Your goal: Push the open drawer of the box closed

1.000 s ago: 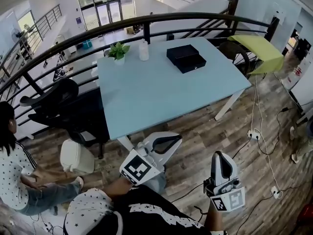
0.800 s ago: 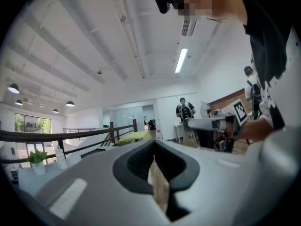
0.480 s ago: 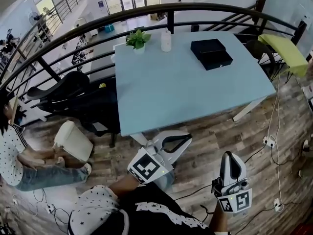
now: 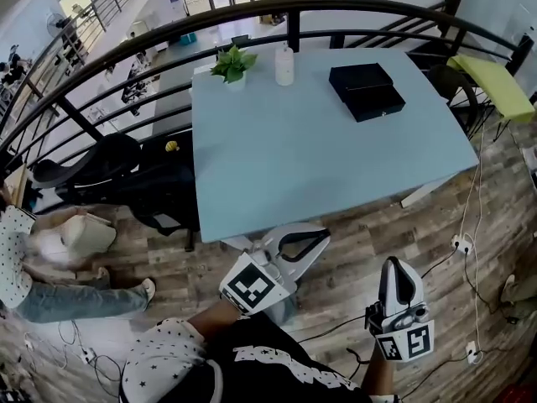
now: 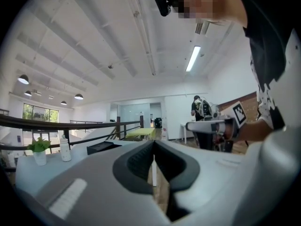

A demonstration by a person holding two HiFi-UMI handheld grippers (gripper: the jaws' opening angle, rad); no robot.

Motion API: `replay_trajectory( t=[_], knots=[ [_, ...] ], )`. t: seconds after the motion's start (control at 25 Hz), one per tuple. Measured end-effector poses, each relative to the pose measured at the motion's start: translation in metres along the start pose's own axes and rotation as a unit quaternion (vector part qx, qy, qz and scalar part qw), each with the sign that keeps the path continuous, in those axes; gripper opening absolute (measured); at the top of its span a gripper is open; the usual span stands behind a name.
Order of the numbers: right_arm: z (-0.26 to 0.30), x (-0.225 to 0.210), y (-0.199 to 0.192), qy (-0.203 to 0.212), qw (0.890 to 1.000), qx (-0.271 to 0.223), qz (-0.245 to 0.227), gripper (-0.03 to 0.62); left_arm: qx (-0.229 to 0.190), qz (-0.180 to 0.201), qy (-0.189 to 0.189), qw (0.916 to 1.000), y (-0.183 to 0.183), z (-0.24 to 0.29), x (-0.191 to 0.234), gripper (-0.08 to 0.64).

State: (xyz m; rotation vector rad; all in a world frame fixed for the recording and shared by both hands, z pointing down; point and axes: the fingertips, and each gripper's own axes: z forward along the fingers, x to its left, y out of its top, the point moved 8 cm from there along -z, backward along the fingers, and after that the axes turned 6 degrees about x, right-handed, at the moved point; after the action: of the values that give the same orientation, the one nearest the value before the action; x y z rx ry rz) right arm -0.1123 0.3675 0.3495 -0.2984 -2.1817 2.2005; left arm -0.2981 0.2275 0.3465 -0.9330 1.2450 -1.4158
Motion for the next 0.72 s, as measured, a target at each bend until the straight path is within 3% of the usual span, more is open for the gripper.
replay_trajectory(
  t=[0.2, 0.4, 0.72],
  knots=[
    [0.023, -0.016, 0.015, -0.003, 1.0, 0.006, -0.011, -0.003, -0.007, 0.002, 0.003, 1.0, 0.006, 0.018, 0.022, 0.0],
    [0.035, -0.026, 0.036, -0.016, 0.999, 0.012, -0.032, -0.003, -0.027, -0.026, 0.003, 0.9993, 0.016, 0.037, 0.047, 0.0],
    [0.052, -0.04, 0.045, -0.058, 0.997, 0.038, -0.04, -0.003, -0.029, -0.025, -0.044, 0.9983, 0.019, 0.07, 0.074, 0.0]
  ],
)
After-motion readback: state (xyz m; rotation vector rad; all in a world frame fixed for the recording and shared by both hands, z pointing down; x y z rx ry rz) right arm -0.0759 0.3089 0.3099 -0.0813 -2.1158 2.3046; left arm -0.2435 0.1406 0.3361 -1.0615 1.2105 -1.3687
